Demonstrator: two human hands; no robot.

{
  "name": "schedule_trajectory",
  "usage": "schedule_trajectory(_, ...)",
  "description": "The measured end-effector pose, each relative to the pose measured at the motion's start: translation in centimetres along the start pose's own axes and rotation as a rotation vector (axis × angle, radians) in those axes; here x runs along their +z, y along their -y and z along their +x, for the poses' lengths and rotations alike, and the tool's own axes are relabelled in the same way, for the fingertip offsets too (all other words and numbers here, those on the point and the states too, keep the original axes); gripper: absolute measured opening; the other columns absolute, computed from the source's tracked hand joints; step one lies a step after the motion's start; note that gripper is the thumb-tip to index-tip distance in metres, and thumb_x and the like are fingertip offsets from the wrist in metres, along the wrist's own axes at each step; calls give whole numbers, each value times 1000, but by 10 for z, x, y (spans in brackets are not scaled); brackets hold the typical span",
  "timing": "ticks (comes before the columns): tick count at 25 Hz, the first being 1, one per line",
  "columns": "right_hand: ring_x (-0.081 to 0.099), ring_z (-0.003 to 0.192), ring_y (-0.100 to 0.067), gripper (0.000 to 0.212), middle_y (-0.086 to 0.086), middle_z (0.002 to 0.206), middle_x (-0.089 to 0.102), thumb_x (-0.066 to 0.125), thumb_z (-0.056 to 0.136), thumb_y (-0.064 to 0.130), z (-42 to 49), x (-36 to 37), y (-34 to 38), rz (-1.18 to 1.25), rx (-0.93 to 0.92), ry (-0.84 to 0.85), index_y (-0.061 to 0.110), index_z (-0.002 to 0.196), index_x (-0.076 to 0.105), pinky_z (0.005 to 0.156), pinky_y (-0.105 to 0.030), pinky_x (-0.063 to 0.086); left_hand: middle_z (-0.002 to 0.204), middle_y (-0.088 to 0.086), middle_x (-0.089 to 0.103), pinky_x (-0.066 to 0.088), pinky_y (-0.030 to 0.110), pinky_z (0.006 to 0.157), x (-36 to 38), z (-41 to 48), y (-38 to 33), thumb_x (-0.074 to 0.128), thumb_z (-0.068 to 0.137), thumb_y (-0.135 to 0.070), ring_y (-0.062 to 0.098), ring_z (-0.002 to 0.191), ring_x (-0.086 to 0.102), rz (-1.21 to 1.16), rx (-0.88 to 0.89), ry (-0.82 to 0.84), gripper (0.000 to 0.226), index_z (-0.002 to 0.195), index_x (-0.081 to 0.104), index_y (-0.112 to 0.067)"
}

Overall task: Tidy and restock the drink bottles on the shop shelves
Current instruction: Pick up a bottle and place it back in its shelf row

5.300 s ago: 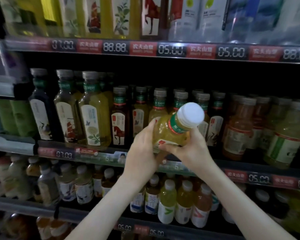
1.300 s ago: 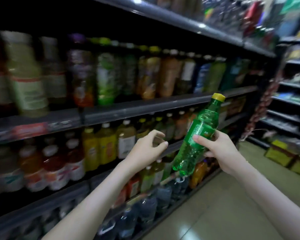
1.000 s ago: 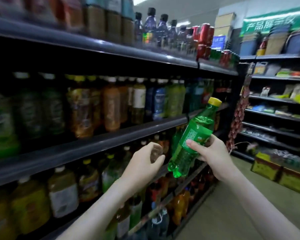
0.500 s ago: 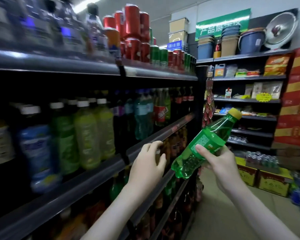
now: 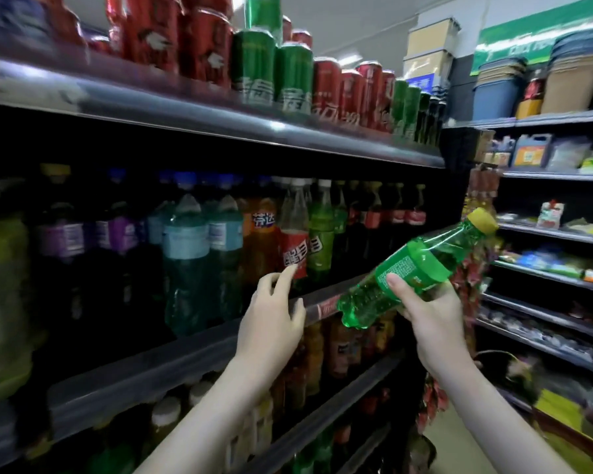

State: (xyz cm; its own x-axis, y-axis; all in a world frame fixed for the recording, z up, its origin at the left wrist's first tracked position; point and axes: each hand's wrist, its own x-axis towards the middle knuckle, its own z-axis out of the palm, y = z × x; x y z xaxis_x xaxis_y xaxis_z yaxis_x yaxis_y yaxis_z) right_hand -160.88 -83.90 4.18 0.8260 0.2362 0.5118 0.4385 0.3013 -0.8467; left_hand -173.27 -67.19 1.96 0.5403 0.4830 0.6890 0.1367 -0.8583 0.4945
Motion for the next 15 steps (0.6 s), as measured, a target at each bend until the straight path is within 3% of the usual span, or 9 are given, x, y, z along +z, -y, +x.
schedule_trajectory(3,66,97,-7,36,6,99,71,79,76,22,70,12,-39,12,-91,-12,24,107,62,90,-31,50,149,5,23,41,25,93,46,45,1,51,95,-30,22,132,33,76,-27,-102,65,149,16,-35)
schedule_trajectory(6,63,95,0,40,10,99,69,79,76,23,132,16,-71,-28,-156,-11,20,111,59,85,-18,46,153,9,0,28,40,110,86,91,0,54,92,-38,29,140,9,165,-99,-158,79,149,-1,-36)
schedule_trajectory(10,57,82,17,42,16,95,65,81,74,25,203,16,-101,-138,-138,114,21,107,57,68,0,41,150,1,-17,19,56,111,138,140,3,59,83,-52,38,139,1,308,-168,-293,97,144,-16,-40)
schedule_trajectory(15,53,74,14,44,20,86,61,83,71,31,256,42,-128,-221,-111,393,24,104,57,55,1,39,154,12,-6,3,60,106,176,155,17,68,75,-55,40,141,-4,552,-120,-408,102,150,3,-32)
